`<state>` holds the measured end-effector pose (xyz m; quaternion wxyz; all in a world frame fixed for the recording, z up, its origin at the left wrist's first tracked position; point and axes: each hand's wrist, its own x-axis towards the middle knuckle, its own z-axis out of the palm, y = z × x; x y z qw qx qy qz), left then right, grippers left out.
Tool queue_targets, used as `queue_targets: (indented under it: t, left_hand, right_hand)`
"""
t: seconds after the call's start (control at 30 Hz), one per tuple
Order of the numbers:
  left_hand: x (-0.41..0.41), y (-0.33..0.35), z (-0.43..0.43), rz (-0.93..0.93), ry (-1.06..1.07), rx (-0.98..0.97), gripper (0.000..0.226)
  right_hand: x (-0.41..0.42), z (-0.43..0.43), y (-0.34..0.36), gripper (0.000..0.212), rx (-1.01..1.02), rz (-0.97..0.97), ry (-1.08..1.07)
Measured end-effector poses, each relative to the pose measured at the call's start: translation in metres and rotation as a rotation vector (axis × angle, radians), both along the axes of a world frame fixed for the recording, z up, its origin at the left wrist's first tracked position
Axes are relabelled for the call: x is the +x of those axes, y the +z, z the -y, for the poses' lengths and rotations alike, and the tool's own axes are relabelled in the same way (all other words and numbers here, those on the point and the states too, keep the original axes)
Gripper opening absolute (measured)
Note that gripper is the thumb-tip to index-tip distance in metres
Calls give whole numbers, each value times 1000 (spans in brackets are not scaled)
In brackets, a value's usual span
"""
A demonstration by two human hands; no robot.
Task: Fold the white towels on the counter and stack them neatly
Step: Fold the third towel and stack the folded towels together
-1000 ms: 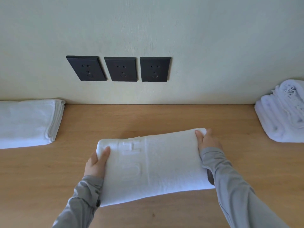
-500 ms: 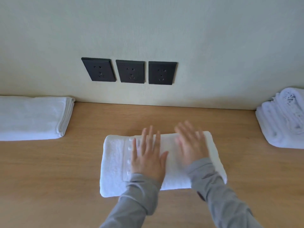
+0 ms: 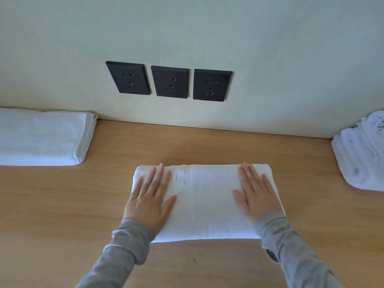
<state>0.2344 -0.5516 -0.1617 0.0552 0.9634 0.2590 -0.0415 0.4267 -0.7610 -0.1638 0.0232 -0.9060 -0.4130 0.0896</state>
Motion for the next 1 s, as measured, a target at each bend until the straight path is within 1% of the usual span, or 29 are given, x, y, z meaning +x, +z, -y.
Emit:
queue_targets:
  t: [0.1, 0.17, 0.27, 0.33, 0.37, 0.43, 0.5, 0.53, 0.6, 0.7, 0.8, 0.87, 1.0]
  left_hand:
    - [-3, -5, -6, 4, -4, -76, 74]
    - [2, -7, -7, 16, -6, -109, 75]
    - [2, -5, -9, -25, -6, -123, 78]
    - [1, 4, -9, -63, -28, -102, 83]
    - [0, 10, -7, -47, -52, -68, 86]
    - [-6, 23, 9, 34, -133, -26, 92]
    - [-11, 23, 35, 98, -292, 1, 97]
    - [-11, 20, 50, 79, -345, 14, 104]
    - [-11, 20, 67, 33, -327, 30, 117]
    - [-23, 20, 47, 1, -304, 60, 127]
    - [-45, 13, 13, -33, -312, 105, 136]
    - [-50, 8, 8, -48, -299, 119, 137]
    - [-49, 14, 13, -19, -266, 28, 130]
  right_hand:
    - [6, 20, -7, 68, 136, -64, -91]
    - [8, 20, -9, 66, 164, -85, -84]
    - [10, 18, -6, 72, 125, -119, -58]
    - [10, 18, 3, 76, 35, -30, -44]
    - [8, 19, 9, 79, 10, 40, -26]
    - [-7, 21, 22, 85, 44, 130, 83]
    - [-31, 17, 23, 95, 78, 157, 295]
    - [-44, 14, 20, 102, 58, 160, 393]
    - [-60, 8, 16, 107, 11, 181, 459]
    - [-43, 22, 18, 99, 17, 228, 424]
    - [-19, 54, 14, 111, -42, 239, 356]
    - [-15, 64, 10, 115, -66, 237, 321]
    - [-15, 60, 10, 118, -10, 191, 277]
